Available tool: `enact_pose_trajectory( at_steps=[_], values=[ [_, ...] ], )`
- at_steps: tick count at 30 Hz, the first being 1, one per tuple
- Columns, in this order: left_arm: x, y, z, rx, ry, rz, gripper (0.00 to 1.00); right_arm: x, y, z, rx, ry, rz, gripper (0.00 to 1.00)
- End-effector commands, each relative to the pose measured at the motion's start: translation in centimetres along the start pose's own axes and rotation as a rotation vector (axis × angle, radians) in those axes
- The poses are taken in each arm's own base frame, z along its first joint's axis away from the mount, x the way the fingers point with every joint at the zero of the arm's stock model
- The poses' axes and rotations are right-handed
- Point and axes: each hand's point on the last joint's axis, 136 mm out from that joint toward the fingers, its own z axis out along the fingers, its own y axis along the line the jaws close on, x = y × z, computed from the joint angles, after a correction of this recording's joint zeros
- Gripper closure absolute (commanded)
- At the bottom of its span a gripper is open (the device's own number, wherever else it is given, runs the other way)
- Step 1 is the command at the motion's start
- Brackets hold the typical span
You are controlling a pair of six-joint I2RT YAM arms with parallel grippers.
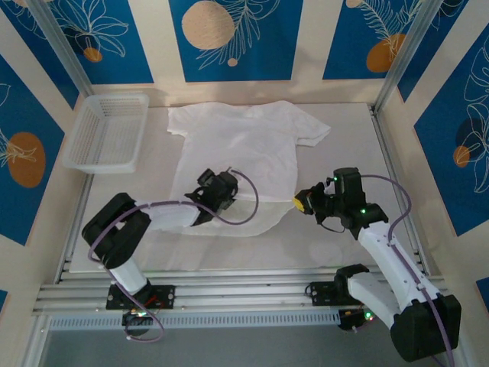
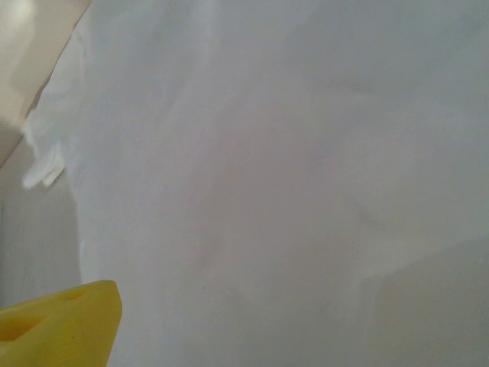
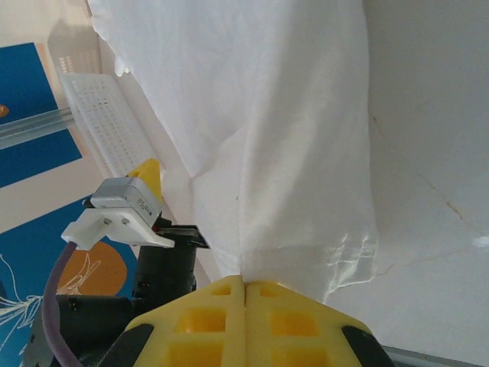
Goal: Fold the inside-out t-shirt
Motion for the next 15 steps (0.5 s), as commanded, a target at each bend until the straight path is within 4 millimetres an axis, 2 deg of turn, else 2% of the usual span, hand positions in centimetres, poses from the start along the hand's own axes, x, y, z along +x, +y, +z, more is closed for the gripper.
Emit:
enact_pose_trajectory(
  at_steps=[1, 4, 7, 10, 12, 13, 15],
  values=[
    [0.0, 1.6, -0.4, -0.003, 0.012, -0.086, 0.14, 0.5, 0.2, -1.1, -0.016, 0.028, -0.007, 1.00],
    [0.6, 2.9, 0.2, -0.002, 0.039, -0.157, 0.18, -0.1, -0.3, -1.7, -0.013, 0.004, 0.004, 1.00],
    [0.7, 3.6, -0.1, 0.050, 0.012, -0.214, 0.41, -1.0, -0.6, -2.5, -0.021, -0.026, 0.014, 1.00],
    [-0.5, 2.3, -1.4, 0.185, -0.057, -0.197, 0.76, -1.5, -0.9, -2.5, -0.019, -0.038, 0.009, 1.00],
    [-1.9, 1.1, -3.0, 0.299, -0.123, -0.193, 0.93, -2.1, -1.5, -2.6, 0.010, -0.059, 0.002, 1.00],
    [-2.6, 0.7, -4.0, 0.355, -0.156, -0.201, 1.00, -2.7, -1.9, -2.7, 0.031, -0.080, -0.002, 1.00],
    [-3.8, 0.2, -5.8, 0.441, -0.196, -0.238, 1.00, -4.2, -2.8, -3.2, 0.072, -0.138, -0.001, 1.00]
  ],
)
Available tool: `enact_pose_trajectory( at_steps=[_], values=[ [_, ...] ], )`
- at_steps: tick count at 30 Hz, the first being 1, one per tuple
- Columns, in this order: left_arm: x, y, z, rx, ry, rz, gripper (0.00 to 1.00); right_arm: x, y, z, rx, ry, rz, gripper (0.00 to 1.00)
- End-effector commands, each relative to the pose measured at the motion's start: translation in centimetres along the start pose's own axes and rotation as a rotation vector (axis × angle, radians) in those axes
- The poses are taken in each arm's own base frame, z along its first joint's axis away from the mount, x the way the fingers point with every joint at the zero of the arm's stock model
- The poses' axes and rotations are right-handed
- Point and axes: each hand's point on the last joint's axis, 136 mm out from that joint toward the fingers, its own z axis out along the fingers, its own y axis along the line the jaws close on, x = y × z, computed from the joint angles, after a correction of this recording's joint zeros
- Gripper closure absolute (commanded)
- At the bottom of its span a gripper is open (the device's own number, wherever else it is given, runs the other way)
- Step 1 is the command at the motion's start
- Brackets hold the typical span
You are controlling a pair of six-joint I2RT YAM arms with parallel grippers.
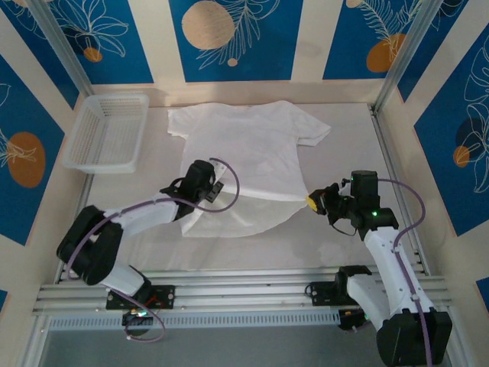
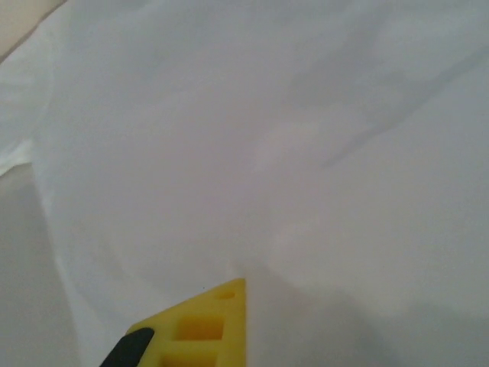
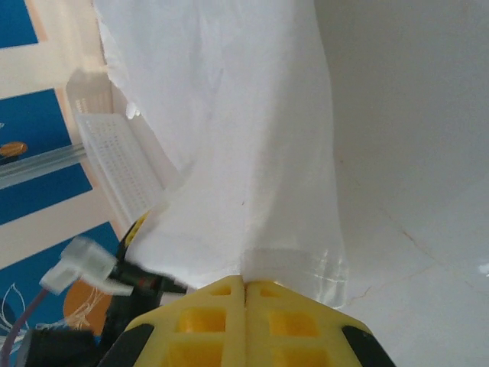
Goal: Fold the inside-out t-shirt
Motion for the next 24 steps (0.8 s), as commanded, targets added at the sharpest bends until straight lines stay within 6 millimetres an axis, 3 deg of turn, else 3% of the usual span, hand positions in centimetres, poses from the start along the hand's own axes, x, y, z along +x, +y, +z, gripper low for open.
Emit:
enact_pose_trajectory(
  at_steps=[1, 2, 4, 6, 8, 11, 15, 17, 20, 23, 24],
  values=[
    [-2.3, -3.5, -2.9, 0.250, -0.085, -0.053, 1.00, -1.9, -1.2, -0.8, 0.070, -0.069, -0.035, 1.00],
    [-2.9, -4.3, -3.7, 0.312, -0.099, -0.072, 1.00, -2.7, -1.0, -0.9, 0.076, -0.093, -0.080, 0.96],
    [-3.9, -5.9, -5.0, 0.426, -0.104, -0.118, 0.93, -2.9, -0.4, -0.8, 0.096, -0.097, -0.180, 0.74],
    [-4.8, -6.7, -5.8, 0.491, -0.087, -0.159, 0.92, -2.1, 1.5, -0.8, 0.074, -0.060, -0.300, 0.57],
    [-5.5, -6.4, -6.2, 0.489, -0.066, -0.216, 0.95, -0.8, 3.9, -1.3, 0.050, -0.069, -0.500, 0.47],
    [-7.1, -5.6, -6.7, 0.465, -0.078, -0.271, 1.00, 2.0, 7.1, -0.8, -0.023, -0.118, -0.852, 0.40],
    [-9.5, -4.8, -7.6, 0.456, -0.069, -0.319, 1.00, 6.3, 9.5, 2.8, -0.153, -0.222, -1.226, 0.50],
    [-10.8, -4.5, -8.2, 0.459, -0.062, -0.344, 1.00, 9.1, 10.7, 5.1, -0.211, -0.348, -1.533, 0.57],
    [-12.5, -3.9, -9.1, 0.451, -0.072, -0.376, 1.00, 12.9, 11.2, 8.6, -0.267, -0.465, -1.911, 0.74],
    [-13.6, -3.2, -9.7, 0.428, -0.083, -0.393, 1.00, 13.1, 11.7, 12.2, -0.167, -0.550, -2.114, 0.99],
    [-13.9, -2.9, -9.8, 0.415, -0.084, -0.399, 1.00, 13.1, 12.0, 12.9, -0.145, -0.591, -2.168, 1.00]
  ],
)
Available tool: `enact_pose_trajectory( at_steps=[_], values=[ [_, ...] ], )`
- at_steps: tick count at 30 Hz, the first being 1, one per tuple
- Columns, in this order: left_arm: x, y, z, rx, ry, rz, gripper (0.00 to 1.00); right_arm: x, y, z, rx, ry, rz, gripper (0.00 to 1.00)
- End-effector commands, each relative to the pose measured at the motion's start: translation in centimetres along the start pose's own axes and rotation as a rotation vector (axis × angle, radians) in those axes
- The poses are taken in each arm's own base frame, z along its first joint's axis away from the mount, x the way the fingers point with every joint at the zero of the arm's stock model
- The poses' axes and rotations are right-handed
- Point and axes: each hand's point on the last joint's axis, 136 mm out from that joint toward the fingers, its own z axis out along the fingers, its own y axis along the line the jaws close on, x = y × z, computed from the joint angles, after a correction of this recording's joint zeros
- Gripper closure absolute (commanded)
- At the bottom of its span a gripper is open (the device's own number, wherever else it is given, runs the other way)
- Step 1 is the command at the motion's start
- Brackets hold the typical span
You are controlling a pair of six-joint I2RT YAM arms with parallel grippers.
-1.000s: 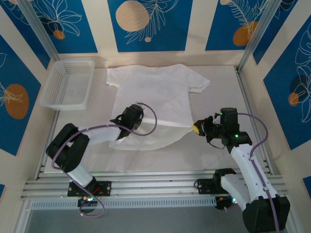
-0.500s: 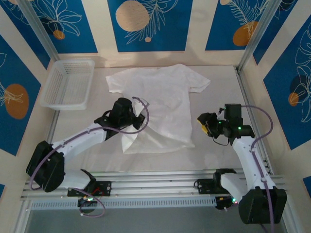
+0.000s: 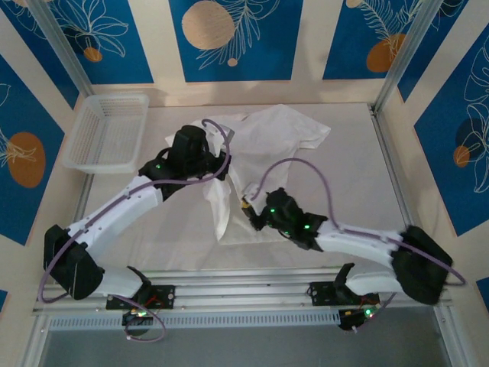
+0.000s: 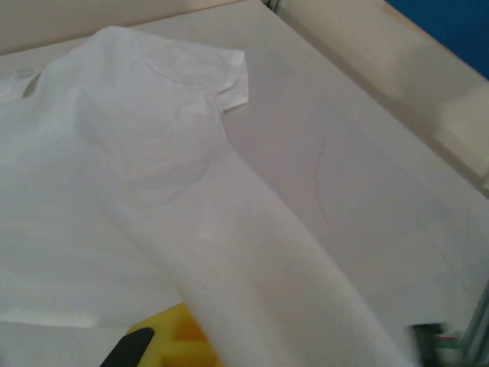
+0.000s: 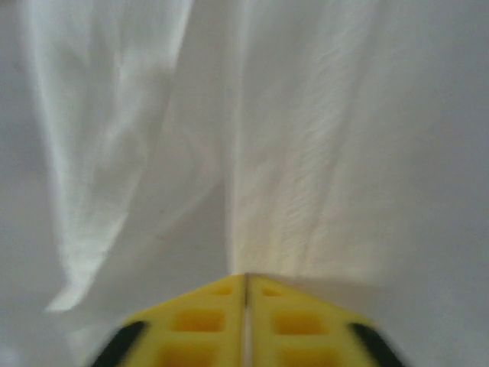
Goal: Fold the inside-out t-shirt
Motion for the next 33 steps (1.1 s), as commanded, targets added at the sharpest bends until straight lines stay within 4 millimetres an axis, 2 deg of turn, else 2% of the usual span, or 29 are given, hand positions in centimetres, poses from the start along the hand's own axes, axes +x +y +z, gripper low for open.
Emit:
enact_pose_trajectory(
  at_steps=[1, 5, 7, 9, 10, 13, 15, 16, 18, 21, 25, 28, 30, 33],
  values=[
    [-0.7, 0.3, -0.7, -0.035, 0.026, -0.058, 1.00, -6.7, -3.7, 1.1, 0.297, -0.225, -0.380, 1.00],
    [-1.9, -0.1, -1.4, -0.038, 0.030, -0.089, 1.00, -6.9, -5.4, 3.9, 0.488, -0.226, -0.593, 1.00],
    [-2.3, 0.1, -1.7, -0.053, 0.025, -0.112, 1.00, -7.6, -5.0, 4.6, 0.556, -0.263, -0.709, 1.00],
    [-2.5, 0.2, -1.9, -0.066, 0.025, -0.116, 1.00, -7.9, -3.2, 5.2, 0.514, -0.276, -0.750, 1.00],
    [-2.5, 0.3, -1.9, -0.073, 0.024, -0.112, 1.00, -7.5, -1.7, 5.6, 0.438, -0.275, -0.753, 1.00],
    [-2.5, 0.7, -2.2, -0.093, 0.023, -0.105, 1.00, -8.4, 2.6, 4.3, 0.279, -0.358, -0.724, 1.00],
    [-2.5, 0.5, -2.3, -0.087, 0.024, -0.099, 1.00, -8.7, 4.0, 3.9, 0.196, -0.356, -0.683, 1.00],
    [-2.6, 0.4, -2.4, -0.081, 0.024, -0.098, 1.00, -8.5, 3.9, 4.2, 0.159, -0.324, -0.649, 1.00],
    [-2.6, 0.1, -2.4, -0.063, 0.028, -0.101, 1.00, -8.4, 2.1, 4.9, 0.162, -0.285, -0.556, 1.00],
    [-2.5, -0.6, -2.7, -0.035, 0.041, -0.118, 1.00, -7.1, -2.9, 6.5, 0.279, -0.198, -0.400, 1.00],
    [-2.8, -1.5, -3.8, 0.001, 0.035, -0.178, 1.00, -2.2, -9.9, 8.5, 0.448, 0.063, -0.217, 1.00],
    [-3.9, -4.1, -4.3, 0.137, 0.029, -0.254, 1.00, 0.0, -14.1, 7.8, 0.546, 0.193, -0.085, 1.00],
    [-4.7, -5.4, -4.3, 0.208, 0.034, -0.318, 1.00, 0.9, -15.0, 7.5, 0.545, 0.265, 0.001, 1.00],
    [-6.4, -5.9, -3.9, 0.229, 0.026, -0.418, 1.00, 1.5, -13.7, 8.1, 0.491, 0.296, 0.011, 1.00]
  ],
)
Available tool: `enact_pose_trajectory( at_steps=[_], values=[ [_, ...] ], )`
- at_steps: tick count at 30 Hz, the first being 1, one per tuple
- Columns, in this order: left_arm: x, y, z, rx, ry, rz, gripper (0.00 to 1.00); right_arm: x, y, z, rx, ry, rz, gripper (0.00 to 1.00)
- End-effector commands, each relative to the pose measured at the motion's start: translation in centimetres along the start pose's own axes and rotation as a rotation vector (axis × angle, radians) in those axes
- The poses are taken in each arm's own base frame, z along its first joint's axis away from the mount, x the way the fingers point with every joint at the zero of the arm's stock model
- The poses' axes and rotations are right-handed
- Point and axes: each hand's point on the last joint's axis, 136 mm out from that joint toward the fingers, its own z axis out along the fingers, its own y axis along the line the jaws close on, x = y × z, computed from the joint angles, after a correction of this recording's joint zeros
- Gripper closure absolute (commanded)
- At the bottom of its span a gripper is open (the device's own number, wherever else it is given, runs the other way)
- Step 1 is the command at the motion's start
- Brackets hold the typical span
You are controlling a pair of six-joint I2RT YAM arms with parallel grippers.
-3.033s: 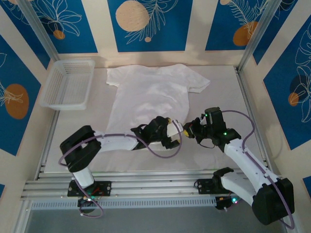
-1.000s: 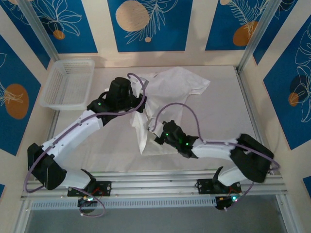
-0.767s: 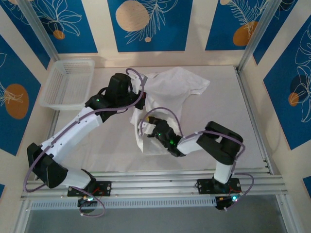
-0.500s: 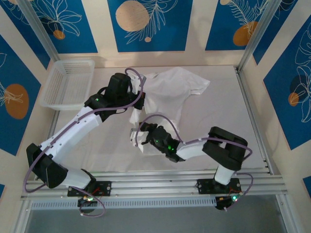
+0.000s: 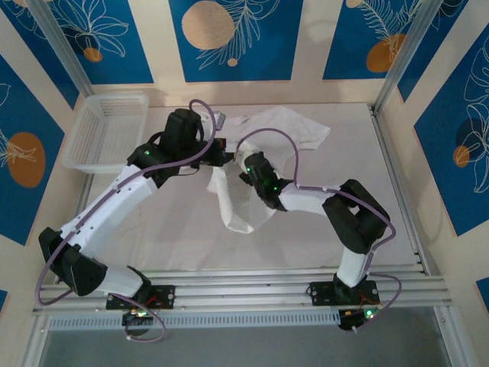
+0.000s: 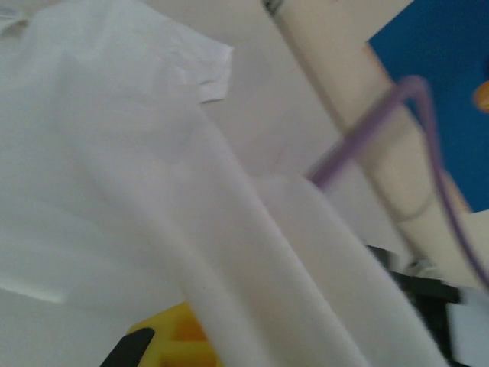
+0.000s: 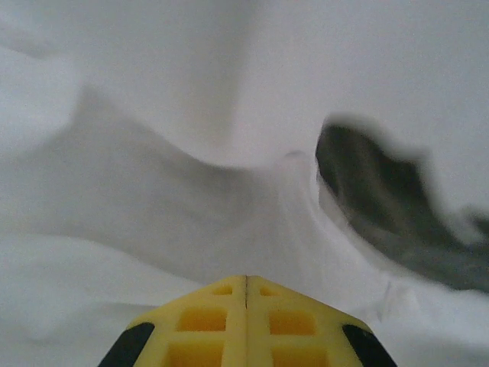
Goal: Fold the inside-out t-shirt
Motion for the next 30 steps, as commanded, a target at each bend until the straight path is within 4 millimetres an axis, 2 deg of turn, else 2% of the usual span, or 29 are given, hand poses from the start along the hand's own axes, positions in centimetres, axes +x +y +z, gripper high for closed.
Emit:
enact_pose_trajectory(
  at_steps=[1, 4, 5, 8, 10, 11, 13, 15, 16, 18, 20, 22, 26, 28, 30],
  values=[
    [-2.2, -4.8, -0.9, 0.178, -0.012, -0.117, 1.00, 2.3, 2.4, -0.7, -0.069, 0.112, 0.056, 1.00],
    [-3.9, -6.5, -0.8, 0.227, -0.052, -0.129, 1.00, 1.6, 6.6, -2.7, -0.270, 0.098, 0.093, 1.00],
    [-4.3, -6.9, -0.7, 0.235, -0.063, -0.124, 1.00, 0.8, 7.2, -3.3, -0.294, 0.099, 0.121, 1.00],
    [-5.2, -8.2, -0.2, 0.239, -0.079, -0.083, 1.00, -2.6, 6.6, -4.5, -0.320, 0.073, 0.241, 1.00],
    [-5.6, -9.3, 0.1, 0.250, -0.077, -0.064, 1.00, -4.2, 5.5, -4.2, -0.341, 0.057, 0.344, 1.00],
    [-5.8, -10.1, 0.0, 0.270, -0.076, -0.054, 1.00, -4.4, 5.0, -3.6, -0.344, 0.067, 0.394, 1.00],
    [-6.2, -11.7, -0.4, 0.309, -0.084, -0.033, 1.00, -3.3, 4.8, -1.7, -0.356, 0.119, 0.447, 1.00],
    [-6.8, -13.1, -1.3, 0.339, -0.111, -0.005, 1.00, -1.1, 6.5, 0.2, -0.401, 0.212, 0.434, 1.00],
    [-7.1, -13.8, -1.9, 0.352, -0.129, 0.011, 1.00, 0.3, 8.2, 0.9, -0.451, 0.275, 0.414, 1.00],
    [-7.6, -14.9, -2.9, 0.369, -0.155, 0.040, 1.00, 1.4, 11.2, 0.7, -0.574, 0.379, 0.403, 1.00],
    [-7.9, -15.6, -3.7, 0.375, -0.172, 0.070, 1.00, 0.4, 13.0, -0.4, -0.675, 0.410, 0.407, 1.00],
    [-7.9, -16.0, -4.2, 0.384, -0.174, 0.087, 1.00, -1.9, 12.1, -0.8, -0.691, 0.369, 0.444, 1.00],
    [-7.4, -16.8, -4.8, 0.399, -0.167, 0.120, 1.00, -7.4, 6.2, -1.1, -0.667, 0.280, 0.623, 1.00],
    [-7.0, -17.6, -5.1, 0.431, -0.157, 0.136, 1.00, -9.2, 4.4, -0.8, -0.647, 0.242, 0.660, 1.00],
    [-6.6, -18.8, -5.5, 0.486, -0.142, 0.150, 1.00, -9.8, 3.7, 0.4, -0.605, 0.232, 0.659, 1.00]
  ],
)
